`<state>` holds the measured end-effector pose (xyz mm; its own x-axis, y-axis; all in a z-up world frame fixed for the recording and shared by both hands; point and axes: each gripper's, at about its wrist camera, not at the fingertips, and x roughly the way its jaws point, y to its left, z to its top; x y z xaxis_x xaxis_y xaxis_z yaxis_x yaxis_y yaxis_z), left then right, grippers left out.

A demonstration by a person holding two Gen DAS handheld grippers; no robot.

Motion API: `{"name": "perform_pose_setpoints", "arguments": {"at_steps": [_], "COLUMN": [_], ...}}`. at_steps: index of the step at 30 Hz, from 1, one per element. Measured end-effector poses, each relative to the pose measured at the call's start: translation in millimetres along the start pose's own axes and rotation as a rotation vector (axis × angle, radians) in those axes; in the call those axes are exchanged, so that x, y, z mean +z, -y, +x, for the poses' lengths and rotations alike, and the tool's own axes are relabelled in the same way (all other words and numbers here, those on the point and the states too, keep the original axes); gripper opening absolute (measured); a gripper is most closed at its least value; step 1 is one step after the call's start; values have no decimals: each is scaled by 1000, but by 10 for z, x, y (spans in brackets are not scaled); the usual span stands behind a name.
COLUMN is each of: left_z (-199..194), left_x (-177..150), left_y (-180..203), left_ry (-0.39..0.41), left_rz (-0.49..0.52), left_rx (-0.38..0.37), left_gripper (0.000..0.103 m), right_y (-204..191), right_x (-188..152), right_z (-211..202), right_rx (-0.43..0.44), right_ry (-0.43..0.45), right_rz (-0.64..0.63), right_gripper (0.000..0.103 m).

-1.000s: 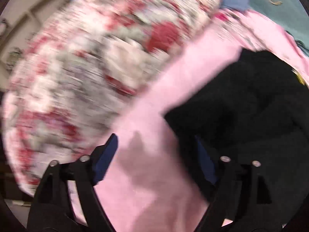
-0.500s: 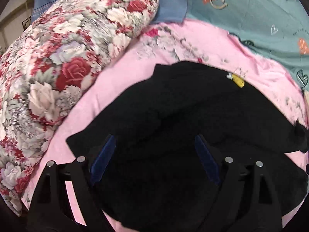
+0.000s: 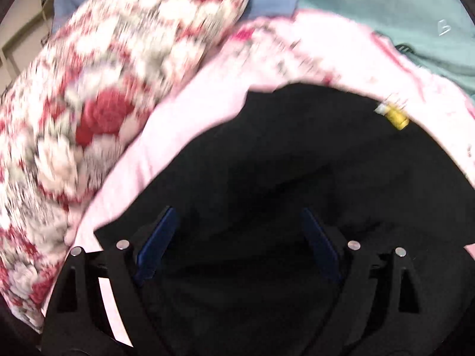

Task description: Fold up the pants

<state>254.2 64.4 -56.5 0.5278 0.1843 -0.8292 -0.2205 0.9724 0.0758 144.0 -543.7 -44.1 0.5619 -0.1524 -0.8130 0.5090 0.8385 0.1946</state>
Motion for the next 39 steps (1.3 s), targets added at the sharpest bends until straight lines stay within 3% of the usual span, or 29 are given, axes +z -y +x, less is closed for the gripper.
{"name": "perform_pose_setpoints", "arguments": {"at_steps": [3,6,11,14,16,20,21,25,27,34,39], "left_z": [-143,-238,-187,-47,128,424,499,780,935,1083,1229], "left_x": [165,347,577,707,797,989,1047,1173,1213,1275,1317], "left_y": [216,424,695,712,661,507,477,416,336,274,255], "left_ry": [71,146,195,168,138,37,28,-32,-84,-68,-116], "left_rz": [33,59,116,108,108,84,81,91,52,73,69], "left_rx": [-33,-85,-170,-191,-157,-199,-180,-159,-194,-121,-115], "left_gripper": [89,89,92,92,92,92,92,91,91,92,91], "right_y": [-121,-348,-941,-1295,-1519,-1721,-1743,-1616,-1482,-1308,-1266], "right_x": [268,428,417,317,241,164,156,183,206,208,190], "right_z": [184,338,494,495,445,362,365,444,493,535,565], "right_rx": [22,98,161,183,223,274,272,223,224,174,180], "right_ry": [-14,-34,-73,-80,-78,-64,-61,-65,-76,-73,-79], "right_rz": [-12,-34,-179,-271,-308,-331,-337,-298,-254,-219,-190], "right_gripper": [42,42,42,42,42,42,42,42,43,43,43]}}
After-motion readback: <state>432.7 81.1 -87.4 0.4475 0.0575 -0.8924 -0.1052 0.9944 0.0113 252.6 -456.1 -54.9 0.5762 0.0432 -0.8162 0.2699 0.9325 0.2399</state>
